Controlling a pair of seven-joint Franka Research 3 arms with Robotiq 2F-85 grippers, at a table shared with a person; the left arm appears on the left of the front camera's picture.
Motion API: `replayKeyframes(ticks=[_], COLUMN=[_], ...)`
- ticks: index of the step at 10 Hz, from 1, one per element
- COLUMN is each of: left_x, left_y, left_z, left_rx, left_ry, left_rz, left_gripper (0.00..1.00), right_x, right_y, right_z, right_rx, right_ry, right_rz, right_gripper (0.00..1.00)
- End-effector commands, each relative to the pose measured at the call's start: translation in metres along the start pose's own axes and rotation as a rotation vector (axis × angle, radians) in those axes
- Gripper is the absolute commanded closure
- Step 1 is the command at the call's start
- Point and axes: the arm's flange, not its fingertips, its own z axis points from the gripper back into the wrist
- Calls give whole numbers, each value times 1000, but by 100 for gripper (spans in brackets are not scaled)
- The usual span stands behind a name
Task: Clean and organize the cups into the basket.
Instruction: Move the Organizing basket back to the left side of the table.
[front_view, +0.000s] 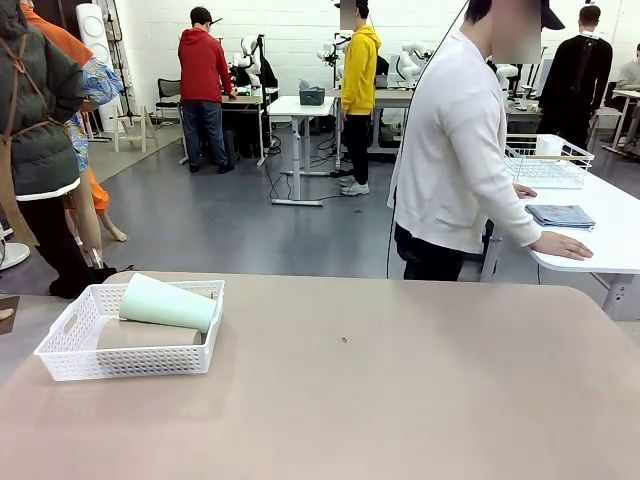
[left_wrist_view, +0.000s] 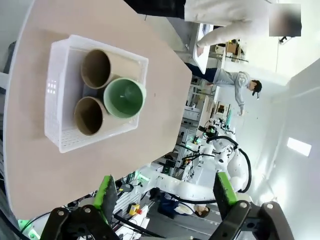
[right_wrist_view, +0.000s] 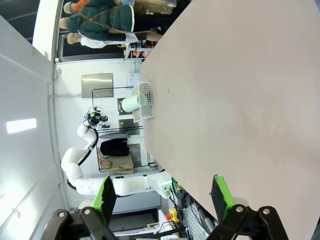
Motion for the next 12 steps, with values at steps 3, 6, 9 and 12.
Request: replayKeyframes(ticks=[3, 6, 9, 12], left_x=[5, 4, 4, 4], left_y=[-5, 10, 10, 10], left_z=[16, 8, 8, 8], left_rx=[-30, -15, -15, -15], left_ry=[-90, -37, -37, -37], left_rz=[17, 19, 19, 19], left_gripper=[0, 0, 0, 0], right_x=[1, 1, 1, 1], right_y=[0, 0, 0, 0], right_z=[1, 1, 1, 1], right_rx=[-4, -4, -4, -4], right_ry=[-2, -2, -2, -2], right_rz=[5, 5, 5, 5], right_gripper=[0, 0, 0, 0])
